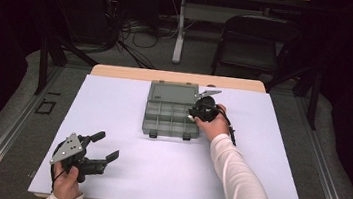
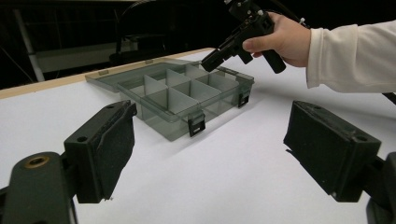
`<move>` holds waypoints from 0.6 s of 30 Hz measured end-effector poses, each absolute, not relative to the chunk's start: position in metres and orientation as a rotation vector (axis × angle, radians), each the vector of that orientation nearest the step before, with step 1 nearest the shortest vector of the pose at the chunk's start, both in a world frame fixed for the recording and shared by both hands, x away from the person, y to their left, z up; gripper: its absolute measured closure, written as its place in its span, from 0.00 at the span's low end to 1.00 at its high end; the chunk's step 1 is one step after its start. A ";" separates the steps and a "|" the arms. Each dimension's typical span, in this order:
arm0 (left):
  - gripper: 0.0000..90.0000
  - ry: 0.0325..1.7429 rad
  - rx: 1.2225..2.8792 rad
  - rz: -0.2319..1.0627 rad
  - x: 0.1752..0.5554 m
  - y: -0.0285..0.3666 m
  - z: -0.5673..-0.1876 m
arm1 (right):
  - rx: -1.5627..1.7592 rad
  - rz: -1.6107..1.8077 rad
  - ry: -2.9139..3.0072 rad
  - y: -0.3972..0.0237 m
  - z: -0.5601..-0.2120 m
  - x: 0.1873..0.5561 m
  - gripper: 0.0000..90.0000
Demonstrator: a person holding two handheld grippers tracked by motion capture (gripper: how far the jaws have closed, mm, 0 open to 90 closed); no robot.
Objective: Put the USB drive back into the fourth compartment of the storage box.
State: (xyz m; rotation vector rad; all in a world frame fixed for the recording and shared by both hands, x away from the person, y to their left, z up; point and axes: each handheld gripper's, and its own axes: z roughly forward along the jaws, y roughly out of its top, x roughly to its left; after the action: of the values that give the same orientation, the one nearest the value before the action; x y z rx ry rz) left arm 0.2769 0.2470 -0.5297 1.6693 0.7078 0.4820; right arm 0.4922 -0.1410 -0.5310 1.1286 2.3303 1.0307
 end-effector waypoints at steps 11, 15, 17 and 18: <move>0.17 0.712 1.663 0.483 0.278 0.248 -0.530 | 1.062 1.046 2.287 -0.144 -0.519 0.485 0.67; 0.17 0.718 1.661 0.486 0.278 0.249 -0.530 | 1.050 1.071 2.266 -0.144 -0.512 0.482 0.62; 0.17 0.723 1.660 0.486 0.279 0.249 -0.530 | 1.046 1.092 2.259 -0.144 -0.507 0.479 0.59; 0.17 0.725 1.659 0.487 0.279 0.248 -0.530 | 1.040 1.088 2.262 -0.144 -0.504 0.478 0.57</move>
State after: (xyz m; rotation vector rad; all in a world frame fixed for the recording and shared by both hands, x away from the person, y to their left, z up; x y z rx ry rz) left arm 0.2788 0.2485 -0.5301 1.6588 0.7253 0.4868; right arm 0.4785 -0.1438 -0.5043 1.0400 2.2625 1.0882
